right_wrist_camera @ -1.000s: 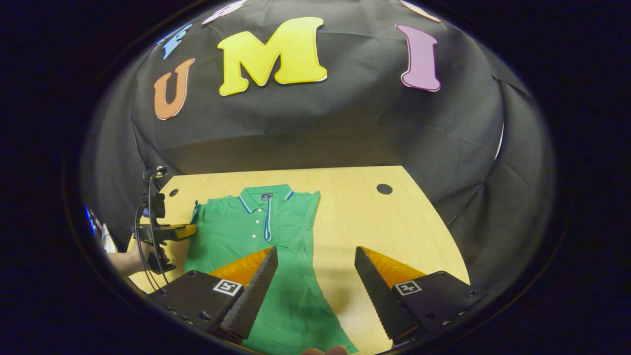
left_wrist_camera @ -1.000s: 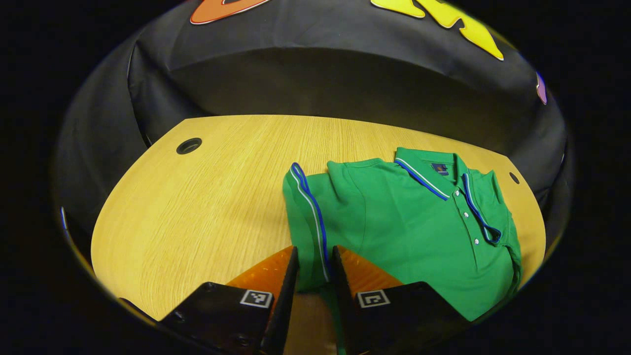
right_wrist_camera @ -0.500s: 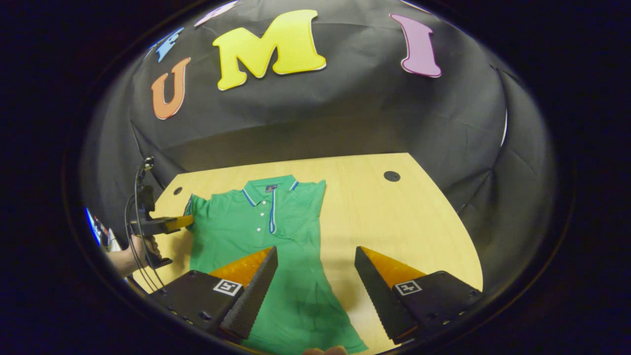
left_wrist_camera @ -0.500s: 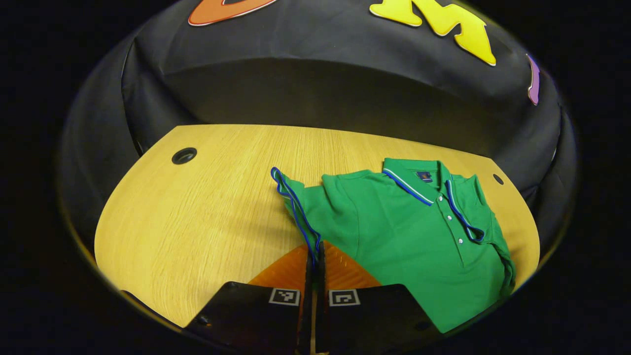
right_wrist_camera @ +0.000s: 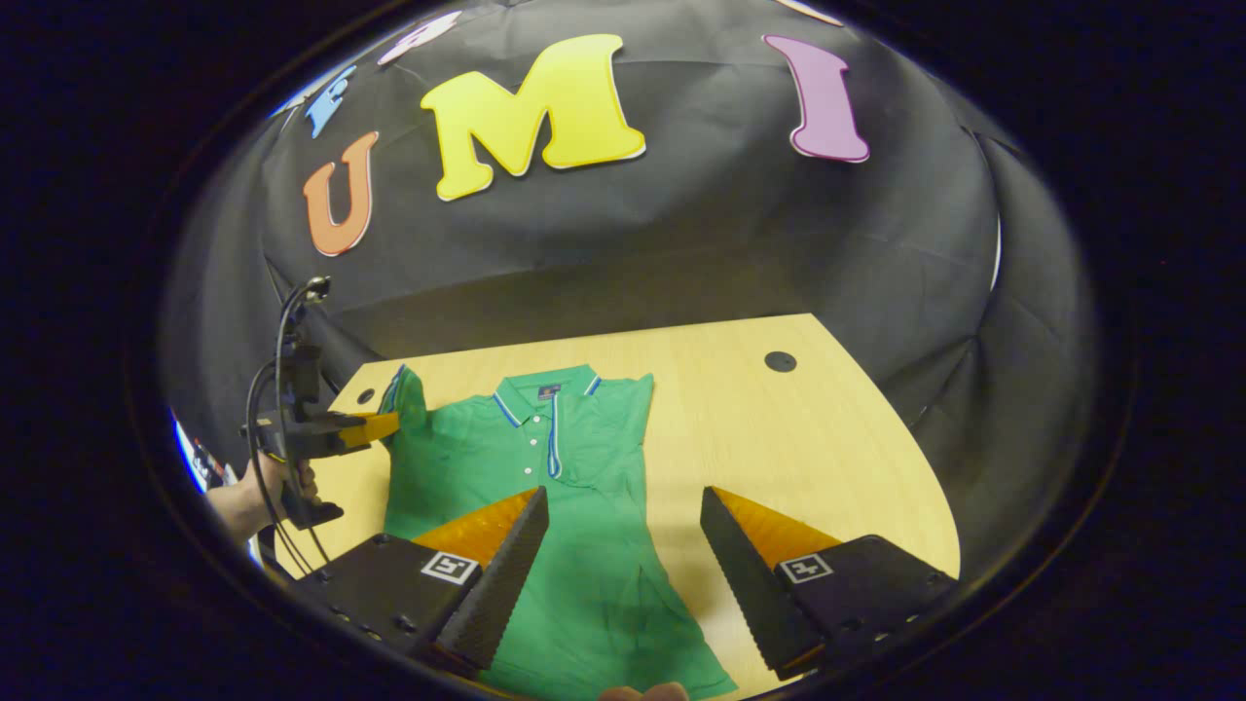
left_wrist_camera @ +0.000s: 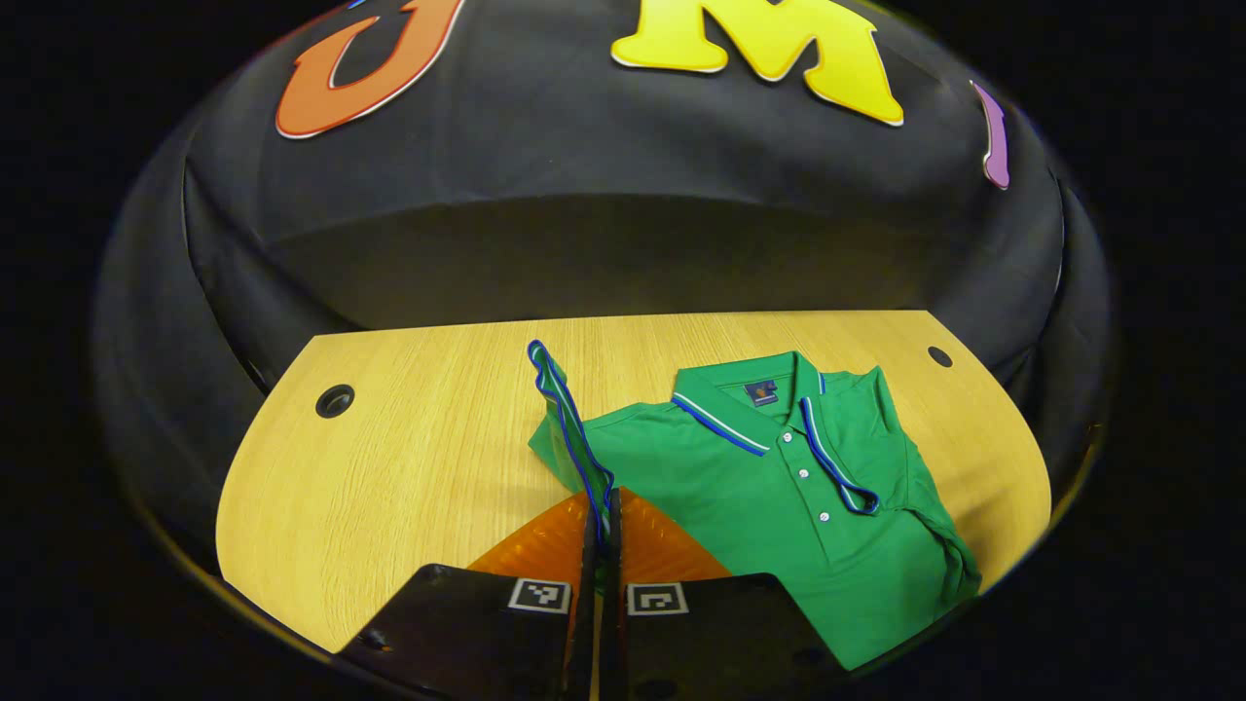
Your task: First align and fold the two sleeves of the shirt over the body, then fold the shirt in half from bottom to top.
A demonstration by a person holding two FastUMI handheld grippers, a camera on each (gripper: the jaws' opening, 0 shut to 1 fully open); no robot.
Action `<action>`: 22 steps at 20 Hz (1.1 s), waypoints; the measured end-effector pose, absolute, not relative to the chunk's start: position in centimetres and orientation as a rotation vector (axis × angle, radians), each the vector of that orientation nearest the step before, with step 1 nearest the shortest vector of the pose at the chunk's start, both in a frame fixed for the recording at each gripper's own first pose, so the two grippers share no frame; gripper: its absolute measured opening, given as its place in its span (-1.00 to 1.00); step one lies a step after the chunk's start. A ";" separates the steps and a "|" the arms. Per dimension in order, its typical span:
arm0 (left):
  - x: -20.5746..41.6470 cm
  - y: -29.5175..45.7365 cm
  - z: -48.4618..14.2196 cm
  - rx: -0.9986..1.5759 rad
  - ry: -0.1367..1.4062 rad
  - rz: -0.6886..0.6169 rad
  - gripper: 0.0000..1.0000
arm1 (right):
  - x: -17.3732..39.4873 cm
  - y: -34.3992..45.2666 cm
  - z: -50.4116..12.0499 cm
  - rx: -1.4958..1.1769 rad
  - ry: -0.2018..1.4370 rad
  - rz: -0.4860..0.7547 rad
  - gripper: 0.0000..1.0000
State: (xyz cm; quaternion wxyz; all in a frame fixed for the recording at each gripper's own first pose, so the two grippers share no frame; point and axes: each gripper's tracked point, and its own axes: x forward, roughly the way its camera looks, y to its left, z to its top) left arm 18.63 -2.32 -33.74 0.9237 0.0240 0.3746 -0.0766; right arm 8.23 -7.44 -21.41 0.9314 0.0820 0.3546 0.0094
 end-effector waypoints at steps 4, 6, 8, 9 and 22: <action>18.8 -8.4 -33.7 0.029 0.798 -0.208 -0.82 | 6.3 -9.8 -20.5 0.179 0.710 -0.020 0.92; 18.9 -10.9 -34.1 0.026 0.807 -0.225 -0.82 | 5.4 -11.4 -20.4 0.179 0.709 -0.050 0.92; 19.1 -13.5 -34.9 0.026 0.817 -0.241 -0.78 | 4.7 -13.0 -20.7 0.190 0.722 -0.082 0.92; 19.2 -14.3 -35.1 0.023 0.821 -0.244 -0.75 | 4.3 -13.6 -20.7 0.200 0.725 -0.096 0.92; 16.9 -13.9 -30.1 -0.061 0.713 -0.213 1.00 | 5.5 -10.3 -18.6 0.095 0.660 0.004 0.92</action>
